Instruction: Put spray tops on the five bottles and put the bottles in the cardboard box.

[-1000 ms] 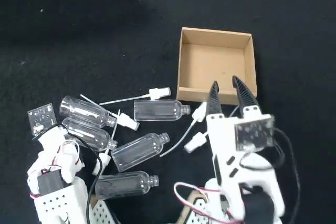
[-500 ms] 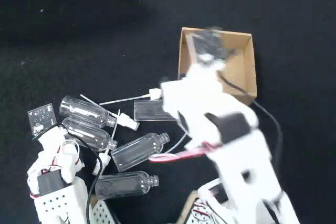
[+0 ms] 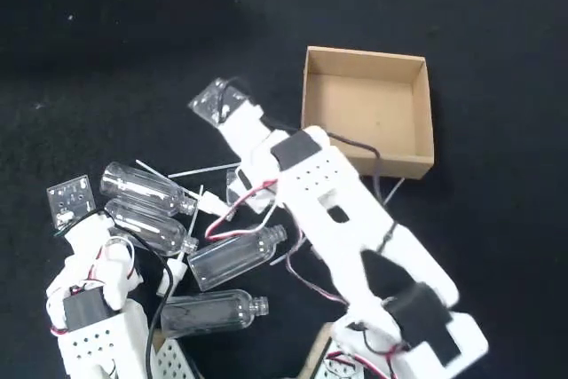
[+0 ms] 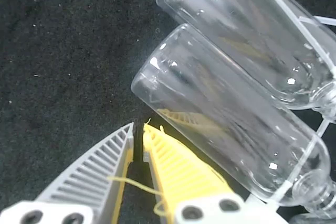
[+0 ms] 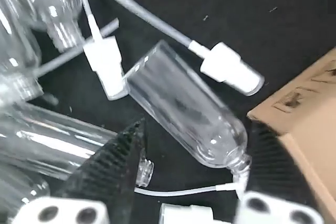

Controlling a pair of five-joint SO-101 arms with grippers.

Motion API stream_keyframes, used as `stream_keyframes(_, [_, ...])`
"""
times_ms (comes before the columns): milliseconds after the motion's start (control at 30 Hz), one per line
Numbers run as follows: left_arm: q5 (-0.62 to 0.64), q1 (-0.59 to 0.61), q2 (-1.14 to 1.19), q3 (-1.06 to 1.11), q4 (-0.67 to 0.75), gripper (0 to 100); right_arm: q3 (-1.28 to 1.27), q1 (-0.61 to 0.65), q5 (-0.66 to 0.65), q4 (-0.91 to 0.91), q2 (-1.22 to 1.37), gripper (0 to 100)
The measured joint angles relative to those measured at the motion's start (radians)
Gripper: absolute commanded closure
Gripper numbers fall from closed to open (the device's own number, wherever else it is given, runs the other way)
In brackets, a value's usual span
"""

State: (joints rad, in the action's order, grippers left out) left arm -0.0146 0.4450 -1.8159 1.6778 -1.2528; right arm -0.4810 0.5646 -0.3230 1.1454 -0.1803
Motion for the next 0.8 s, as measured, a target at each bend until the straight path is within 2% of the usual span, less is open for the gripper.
stream_keyframes(200, [0.0, 0.0, 0.0, 0.0, 0.0, 97, 0.005, 0.0, -0.178, 0.0, 0.049, 68.2])
stream_keyframes(367, [0.0, 0.0, 0.0, 0.0, 0.0, 97, 0.005, 0.0, -0.315, 0.0, 0.049, 56.4])
stream_keyframes(633, [0.0, 0.0, 0.0, 0.0, 0.0, 97, 0.006, 0.003, -0.385, 0.025, 0.06, 62.6])
stream_keyframes(800, [0.0, 0.0, 0.0, 0.0, 0.0, 97, 0.006, 0.026, -0.413, -0.003, 0.176, 62.7])
